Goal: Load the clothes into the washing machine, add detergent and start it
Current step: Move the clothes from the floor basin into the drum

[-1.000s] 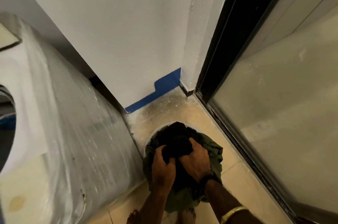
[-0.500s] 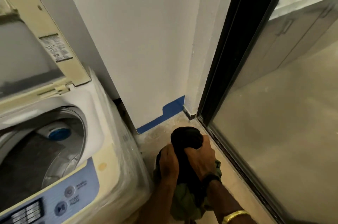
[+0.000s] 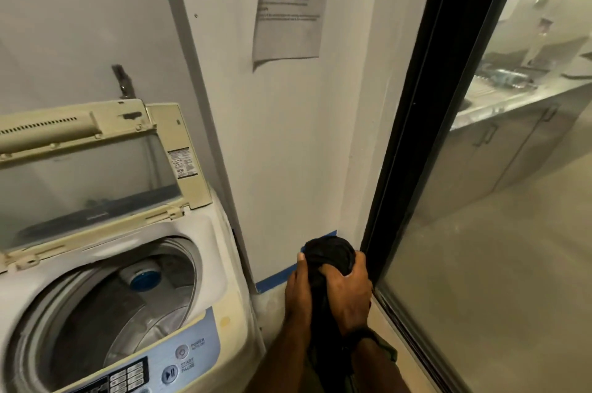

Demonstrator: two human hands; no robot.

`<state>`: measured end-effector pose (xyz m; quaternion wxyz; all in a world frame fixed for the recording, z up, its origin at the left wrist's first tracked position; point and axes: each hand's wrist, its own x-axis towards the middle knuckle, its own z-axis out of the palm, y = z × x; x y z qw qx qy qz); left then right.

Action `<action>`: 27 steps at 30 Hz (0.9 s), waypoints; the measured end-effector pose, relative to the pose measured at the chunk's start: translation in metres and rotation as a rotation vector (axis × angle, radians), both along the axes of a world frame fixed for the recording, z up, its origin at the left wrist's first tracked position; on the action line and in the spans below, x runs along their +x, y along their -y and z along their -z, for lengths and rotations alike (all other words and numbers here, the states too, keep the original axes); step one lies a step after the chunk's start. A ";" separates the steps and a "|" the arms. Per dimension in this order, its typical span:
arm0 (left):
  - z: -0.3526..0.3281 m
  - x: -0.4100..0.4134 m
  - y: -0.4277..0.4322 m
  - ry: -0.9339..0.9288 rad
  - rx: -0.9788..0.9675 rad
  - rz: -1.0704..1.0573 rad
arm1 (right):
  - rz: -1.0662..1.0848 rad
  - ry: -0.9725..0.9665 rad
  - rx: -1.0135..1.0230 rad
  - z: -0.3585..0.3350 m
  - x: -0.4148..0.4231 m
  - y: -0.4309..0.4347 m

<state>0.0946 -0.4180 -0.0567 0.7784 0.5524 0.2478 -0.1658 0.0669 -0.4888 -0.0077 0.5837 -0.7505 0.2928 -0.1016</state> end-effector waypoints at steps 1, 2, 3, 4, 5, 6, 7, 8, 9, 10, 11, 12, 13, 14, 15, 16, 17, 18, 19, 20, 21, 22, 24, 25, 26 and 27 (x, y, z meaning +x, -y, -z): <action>-0.013 -0.002 -0.003 -0.037 -0.099 -0.024 | -0.011 0.024 -0.001 -0.008 0.000 -0.003; -0.029 -0.004 -0.005 -0.034 -0.166 -0.024 | -0.020 0.047 0.004 -0.015 0.001 -0.007; -0.037 -0.002 -0.007 -0.028 -0.230 -0.010 | -0.034 0.071 0.012 -0.021 0.002 -0.010; -0.050 -0.003 -0.012 -0.034 -0.271 0.008 | -0.047 0.094 0.017 -0.028 0.004 -0.014; -0.058 -0.002 -0.017 -0.015 -0.300 0.011 | -0.060 0.119 0.022 -0.033 0.007 -0.018; -0.064 0.000 -0.022 0.008 -0.311 0.026 | -0.071 0.138 0.026 -0.038 0.010 -0.021; -0.070 0.002 -0.026 0.049 -0.308 0.017 | -0.084 0.158 0.034 -0.044 0.013 -0.025; -0.078 0.004 -0.029 0.079 -0.294 0.014 | -0.095 0.173 0.039 -0.049 0.016 -0.028; -0.083 0.007 -0.033 0.114 -0.290 0.006 | -0.105 0.195 0.047 -0.055 0.019 -0.033; -0.087 0.011 -0.038 0.143 -0.292 0.003 | -0.115 0.213 0.052 -0.061 0.021 -0.037; -0.093 0.013 -0.042 0.164 -0.287 -0.008 | -0.125 0.225 0.053 -0.067 0.024 -0.041; -0.100 0.015 -0.047 0.177 -0.278 -0.016 | -0.135 0.237 0.049 -0.072 0.028 -0.045; -0.107 0.017 -0.051 0.192 -0.263 -0.025 | -0.143 0.250 0.044 -0.077 0.031 -0.049; -0.114 0.019 -0.056 0.198 -0.231 -0.040 | -0.152 0.268 0.042 -0.082 0.033 -0.053; -0.121 0.023 -0.061 0.211 -0.209 -0.062 | -0.162 0.290 0.039 -0.087 0.036 -0.058; -0.129 0.025 -0.067 0.224 -0.186 -0.091 | -0.167 0.316 0.031 -0.091 0.038 -0.063; -0.135 0.028 -0.073 0.248 -0.173 -0.116 | -0.167 0.349 0.022 -0.096 0.039 -0.070; -0.142 0.030 -0.078 0.269 -0.148 -0.152 | -0.169 0.386 0.016 -0.099 0.039 -0.076; -0.148 0.033 -0.085 0.302 -0.116 -0.188 | -0.175 0.423 0.010 -0.104 0.039 -0.084; -0.153 0.036 -0.091 0.331 -0.081 -0.224 | -0.181 0.457 0.003 -0.109 0.039 -0.092; -0.157 0.039 -0.098 0.363 -0.053 -0.260 | -0.186 0.482 -0.007 -0.112 0.039 -0.100; -0.162 0.041 -0.105 0.389 -0.036 -0.297 | -0.189 0.496 -0.017 -0.115 0.040 -0.108; -0.169 0.044 -0.119 0.438 -0.018 -0.369 | -0.206 0.493 -0.020 -0.117 0.044 -0.121; -0.171 0.045 -0.128 0.454 -0.009 -0.396 | -0.237 0.484 -0.022 -0.117 0.046 -0.126; -0.173 0.044 -0.136 0.463 -0.006 -0.414 | -0.281 0.474 -0.027 -0.117 0.047 -0.132; -0.176 0.044 -0.145 0.475 0.001 -0.425 | -0.330 0.469 -0.026 -0.118 0.049 -0.137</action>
